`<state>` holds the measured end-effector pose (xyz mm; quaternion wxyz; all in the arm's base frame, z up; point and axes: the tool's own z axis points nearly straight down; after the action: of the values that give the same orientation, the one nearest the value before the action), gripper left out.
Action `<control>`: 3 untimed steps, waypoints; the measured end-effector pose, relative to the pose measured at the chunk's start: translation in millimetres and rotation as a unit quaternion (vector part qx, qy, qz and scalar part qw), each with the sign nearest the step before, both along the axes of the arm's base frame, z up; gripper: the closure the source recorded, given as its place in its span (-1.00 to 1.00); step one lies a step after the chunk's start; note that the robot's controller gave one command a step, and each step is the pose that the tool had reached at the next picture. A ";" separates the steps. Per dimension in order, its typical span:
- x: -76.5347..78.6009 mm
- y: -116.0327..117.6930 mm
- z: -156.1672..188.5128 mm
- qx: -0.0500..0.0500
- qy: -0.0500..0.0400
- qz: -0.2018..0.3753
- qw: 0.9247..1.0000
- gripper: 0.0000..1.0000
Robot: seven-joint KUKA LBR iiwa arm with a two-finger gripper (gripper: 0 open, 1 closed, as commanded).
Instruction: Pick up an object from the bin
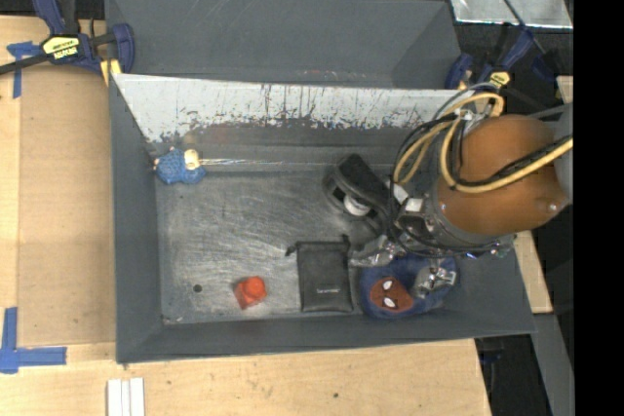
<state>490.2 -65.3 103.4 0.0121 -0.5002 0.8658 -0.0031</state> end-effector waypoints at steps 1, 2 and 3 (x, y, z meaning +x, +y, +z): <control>4.2 27.9 -27.1 -0.010 0.006 0.180 0.984 -1.00; 7.3 27.1 -23.4 -0.007 0.007 0.179 0.984 -1.00; 9.0 27.1 -21.5 -0.008 0.006 0.179 0.984 1.00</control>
Offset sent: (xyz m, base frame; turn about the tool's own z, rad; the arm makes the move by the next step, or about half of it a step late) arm -0.0012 0.0302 -0.0334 -0.3636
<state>499.2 -38.2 81.9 0.0038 -0.6471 0.7624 -0.0048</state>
